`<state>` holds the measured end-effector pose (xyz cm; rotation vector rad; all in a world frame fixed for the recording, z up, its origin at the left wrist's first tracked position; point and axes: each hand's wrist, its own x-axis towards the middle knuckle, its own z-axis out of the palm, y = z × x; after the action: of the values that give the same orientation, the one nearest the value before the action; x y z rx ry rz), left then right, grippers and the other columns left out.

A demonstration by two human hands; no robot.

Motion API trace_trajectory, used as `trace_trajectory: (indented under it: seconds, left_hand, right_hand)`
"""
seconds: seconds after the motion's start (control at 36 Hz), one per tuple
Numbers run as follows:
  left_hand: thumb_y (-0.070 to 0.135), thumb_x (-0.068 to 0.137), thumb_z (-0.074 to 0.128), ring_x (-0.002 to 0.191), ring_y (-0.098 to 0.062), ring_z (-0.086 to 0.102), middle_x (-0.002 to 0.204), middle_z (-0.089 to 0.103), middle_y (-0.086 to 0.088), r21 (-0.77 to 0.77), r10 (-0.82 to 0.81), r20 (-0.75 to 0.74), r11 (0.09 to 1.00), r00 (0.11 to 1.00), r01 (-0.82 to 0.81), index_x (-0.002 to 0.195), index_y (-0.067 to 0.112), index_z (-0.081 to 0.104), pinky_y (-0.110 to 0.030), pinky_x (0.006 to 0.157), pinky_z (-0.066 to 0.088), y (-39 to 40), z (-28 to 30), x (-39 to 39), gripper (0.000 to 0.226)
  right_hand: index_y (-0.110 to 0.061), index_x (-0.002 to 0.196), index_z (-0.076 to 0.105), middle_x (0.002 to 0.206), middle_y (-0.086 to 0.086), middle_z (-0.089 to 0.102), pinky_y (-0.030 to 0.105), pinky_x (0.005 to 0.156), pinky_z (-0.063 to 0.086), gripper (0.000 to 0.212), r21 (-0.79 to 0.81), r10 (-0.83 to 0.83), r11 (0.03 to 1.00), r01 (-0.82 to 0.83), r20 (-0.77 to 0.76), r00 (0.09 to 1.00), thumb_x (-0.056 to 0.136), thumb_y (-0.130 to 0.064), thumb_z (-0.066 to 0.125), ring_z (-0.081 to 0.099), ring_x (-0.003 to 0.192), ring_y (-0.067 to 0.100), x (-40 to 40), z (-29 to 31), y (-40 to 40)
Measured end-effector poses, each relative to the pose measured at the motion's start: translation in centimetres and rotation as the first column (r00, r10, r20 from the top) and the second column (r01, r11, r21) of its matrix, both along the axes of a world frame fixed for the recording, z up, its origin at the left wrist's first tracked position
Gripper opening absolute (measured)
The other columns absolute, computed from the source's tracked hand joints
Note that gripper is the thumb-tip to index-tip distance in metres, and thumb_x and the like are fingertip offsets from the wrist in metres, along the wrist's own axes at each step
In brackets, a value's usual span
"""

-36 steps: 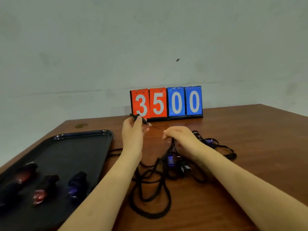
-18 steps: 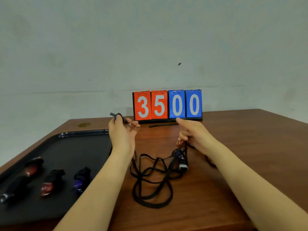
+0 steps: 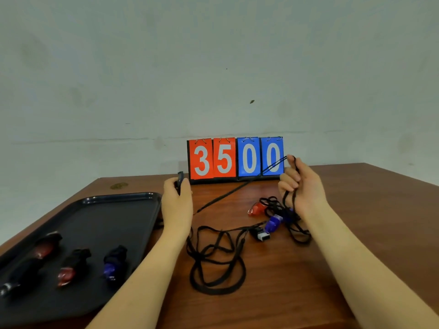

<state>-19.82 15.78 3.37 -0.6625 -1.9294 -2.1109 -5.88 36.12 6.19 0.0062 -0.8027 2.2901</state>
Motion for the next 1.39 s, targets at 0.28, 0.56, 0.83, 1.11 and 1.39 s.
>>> trace_trajectory:
  seconds: [0.28, 0.56, 0.83, 1.11, 1.39]
  left_hand:
    - [0.028, 0.097, 0.053, 0.092, -0.004, 0.056, 0.103, 0.058, 0.009, -0.036, -0.14, -0.03, 0.99, 0.99, 0.139, 0.108, 0.027, 0.055, -0.017, 0.08, 0.044, 1.5, 0.2, 2.3, 0.012]
    - [0.025, 0.092, 0.062, 0.088, -0.015, 0.065, 0.107, 0.066, -0.003, 0.077, -0.241, 0.169, 0.97, 0.956, 0.23, 0.113, 0.022, 0.055, -0.028, 0.081, 0.055, 1.0, 0.9, 2.2, 0.022]
    - [0.009, 0.093, 0.059, 0.102, -0.02, 0.067, 0.119, 0.061, -0.008, 0.225, -0.387, 0.215, 0.913, 0.897, 0.34, 0.112, 0.011, 0.06, -0.024, 0.075, 0.058, 0.8, 1.5, 2.9, 0.02]
    - [0.012, 0.092, 0.061, 0.074, -0.011, 0.071, 0.101, 0.07, -0.007, 0.383, -0.425, 0.195, 0.863, 0.884, 0.33, 0.103, 0.011, 0.068, -0.023, 0.074, 0.059, 0.0, 2.5, 3.0, 0.013]
    - [0.024, 0.091, 0.064, 0.094, -0.015, 0.065, 0.09, 0.066, 0.008, -0.089, -0.136, 0.064, 0.986, 0.989, 0.141, 0.086, 0.031, 0.063, -0.03, 0.089, 0.052, 0.3, 0.6, 1.0, 0.008]
  right_hand:
    - [-0.014, 0.089, 0.07, 0.061, -0.002, 0.051, 0.017, 0.05, 0.032, 0.026, 0.864, -0.652, 0.504, 0.027, 0.36, 0.667, 0.098, -0.027, 0.049, 0.043, 0.053, 0.005, -0.9, 0.3, -3.7]
    - [-0.018, 0.077, 0.062, 0.071, -0.002, 0.062, 0.025, 0.055, 0.038, 0.03, 0.993, -0.93, 0.022, -0.12, 0.064, 0.361, 0.097, -0.034, 0.045, 0.058, 0.068, 0.015, -1.0, -1.8, -1.4]
    - [-0.022, 0.139, 0.047, 0.135, -0.005, 0.051, 0.033, 0.106, 0.035, 0.045, 0.993, -0.842, 0.075, -0.096, 0.114, 0.528, 0.095, -0.028, 0.055, 0.04, 0.129, 0.01, -1.5, -1.8, -3.9]
    - [-0.032, 0.095, 0.069, 0.103, -0.016, 0.067, 0.026, 0.098, 0.042, 0.012, 0.969, -0.45, 0.057, -0.242, 0.241, 0.86, 0.093, -0.035, 0.057, 0.057, 0.106, -0.001, -2.6, -3.5, -7.9]
    - [-0.012, 0.069, 0.048, 0.049, -0.004, 0.03, 0.022, 0.044, 0.03, 0.034, 0.674, -0.183, 0.727, -0.131, 0.374, 0.909, 0.1, -0.024, 0.043, 0.026, 0.043, 0.01, -1.6, -1.2, -6.5]
